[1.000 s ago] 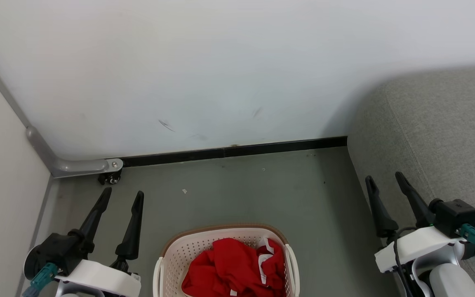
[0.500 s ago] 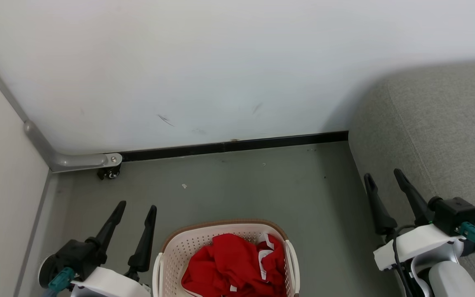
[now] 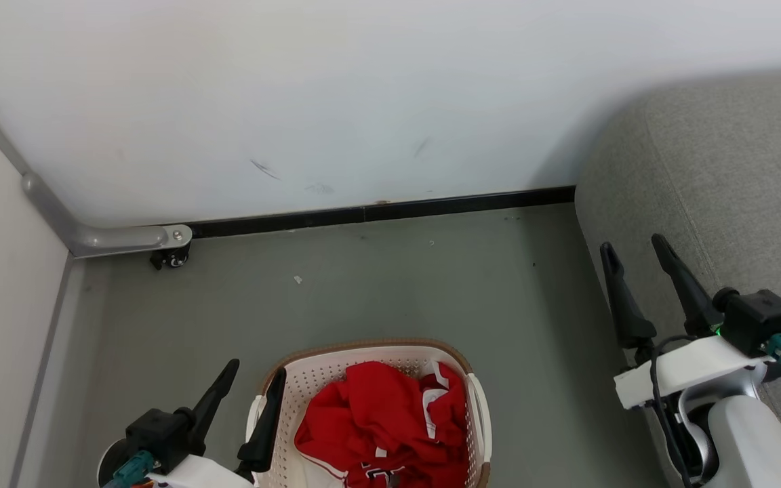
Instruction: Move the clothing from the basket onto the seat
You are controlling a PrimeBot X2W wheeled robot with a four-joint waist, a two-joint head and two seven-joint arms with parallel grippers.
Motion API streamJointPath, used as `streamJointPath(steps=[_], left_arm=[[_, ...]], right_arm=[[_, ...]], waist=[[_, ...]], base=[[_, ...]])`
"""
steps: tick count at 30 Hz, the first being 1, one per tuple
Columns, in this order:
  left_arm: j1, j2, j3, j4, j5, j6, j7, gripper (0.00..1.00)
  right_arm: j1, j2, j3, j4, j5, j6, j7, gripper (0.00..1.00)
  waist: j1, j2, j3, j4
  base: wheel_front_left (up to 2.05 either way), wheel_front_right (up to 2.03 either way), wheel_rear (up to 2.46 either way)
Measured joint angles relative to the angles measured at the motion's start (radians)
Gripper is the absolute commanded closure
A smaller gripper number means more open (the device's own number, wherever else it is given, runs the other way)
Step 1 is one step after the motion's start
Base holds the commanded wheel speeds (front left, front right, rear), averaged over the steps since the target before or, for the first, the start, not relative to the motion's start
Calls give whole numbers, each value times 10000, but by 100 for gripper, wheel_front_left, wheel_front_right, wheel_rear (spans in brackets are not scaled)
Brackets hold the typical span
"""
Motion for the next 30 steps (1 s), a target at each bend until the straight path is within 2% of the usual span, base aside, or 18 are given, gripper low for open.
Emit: streamJointPath(steps=[7, 12, 18, 20, 30], left_arm=[[-419, -222, -318, 395, -859, 0, 0, 0], [-802, -196, -683, 546, -821, 0, 0, 0], [-1360, 88, -1331, 1007, -408, 0, 0, 0], [-1712, 198, -1914, 1244, -132, -2, 0, 0], [-2816, 184, -2876, 2065, -59, -2, 107, 0]], right_arm=[[-473, -8, -2, -303, -17, 0, -2, 0], [-732, -13, 21, -412, -33, 0, -2, 0], [-1180, -19, 128, -648, -61, 0, -12, 0], [-1435, -25, 176, -721, -59, 0, -13, 0], [-2178, -42, 458, -963, -42, 0, -13, 0]], waist=[[0, 0, 479, -55], [0, 0, 803, -96], [0, 0, 1364, -183], [0, 0, 1673, -238], [-1, 0, 2664, -442]], base=[[0, 0, 0], [0, 0, 0], [0, 0, 0], [0, 0, 0], [0, 0, 0]])
